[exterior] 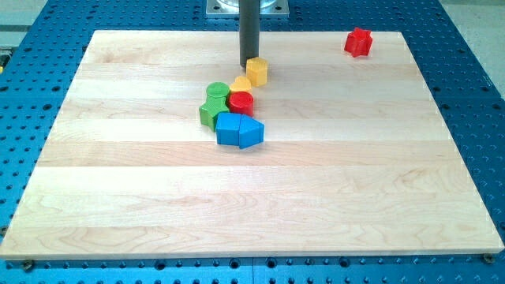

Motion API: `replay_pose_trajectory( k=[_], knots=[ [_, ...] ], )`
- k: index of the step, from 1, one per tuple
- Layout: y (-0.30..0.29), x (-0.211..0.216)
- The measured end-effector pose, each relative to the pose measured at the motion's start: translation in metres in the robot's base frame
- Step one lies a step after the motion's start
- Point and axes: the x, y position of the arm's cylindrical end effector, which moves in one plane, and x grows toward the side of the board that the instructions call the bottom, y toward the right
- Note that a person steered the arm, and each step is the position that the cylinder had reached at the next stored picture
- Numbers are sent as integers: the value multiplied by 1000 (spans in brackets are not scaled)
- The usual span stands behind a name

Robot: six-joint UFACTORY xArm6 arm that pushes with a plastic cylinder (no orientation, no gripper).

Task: Separate the yellow blocks

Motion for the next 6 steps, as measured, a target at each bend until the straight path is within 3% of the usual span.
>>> replay_pose_trajectory(
  k=[1, 2, 3, 4, 6],
  knots=[
    [6, 29],
    [-7, 11],
    [-31, 63],
    [32, 64],
    [50, 75]
  ],
)
